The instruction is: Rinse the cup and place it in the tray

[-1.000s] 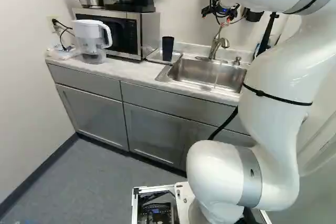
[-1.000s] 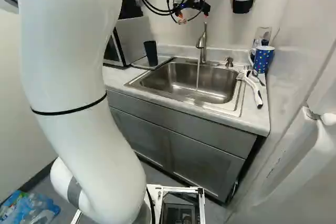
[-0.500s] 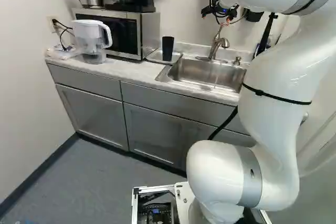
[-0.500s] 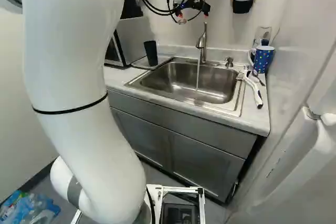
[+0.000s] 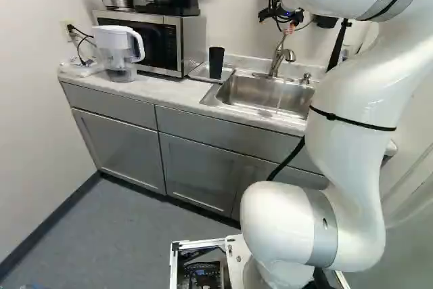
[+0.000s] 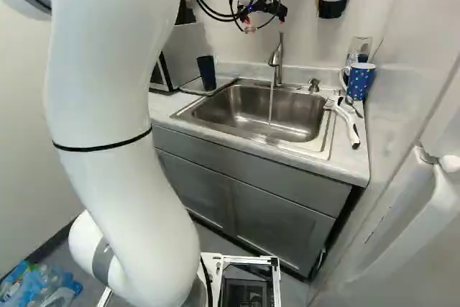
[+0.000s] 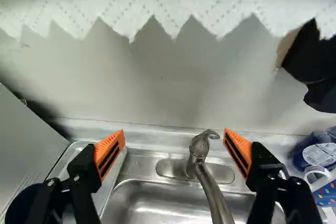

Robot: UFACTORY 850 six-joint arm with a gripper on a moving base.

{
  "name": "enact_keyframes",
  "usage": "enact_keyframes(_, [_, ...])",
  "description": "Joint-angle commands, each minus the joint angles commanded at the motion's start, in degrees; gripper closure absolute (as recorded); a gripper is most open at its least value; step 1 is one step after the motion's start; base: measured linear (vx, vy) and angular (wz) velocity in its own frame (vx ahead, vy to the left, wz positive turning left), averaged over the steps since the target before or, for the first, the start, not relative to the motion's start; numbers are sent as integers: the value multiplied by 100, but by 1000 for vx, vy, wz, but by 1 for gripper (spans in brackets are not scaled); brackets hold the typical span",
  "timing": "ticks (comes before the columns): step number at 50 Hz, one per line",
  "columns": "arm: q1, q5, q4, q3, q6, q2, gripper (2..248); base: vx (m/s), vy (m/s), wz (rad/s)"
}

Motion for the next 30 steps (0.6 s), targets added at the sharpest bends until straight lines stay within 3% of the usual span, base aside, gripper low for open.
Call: enact_keyframes(30, [-15,-10,0,-206,0,-182,3,0,0,0])
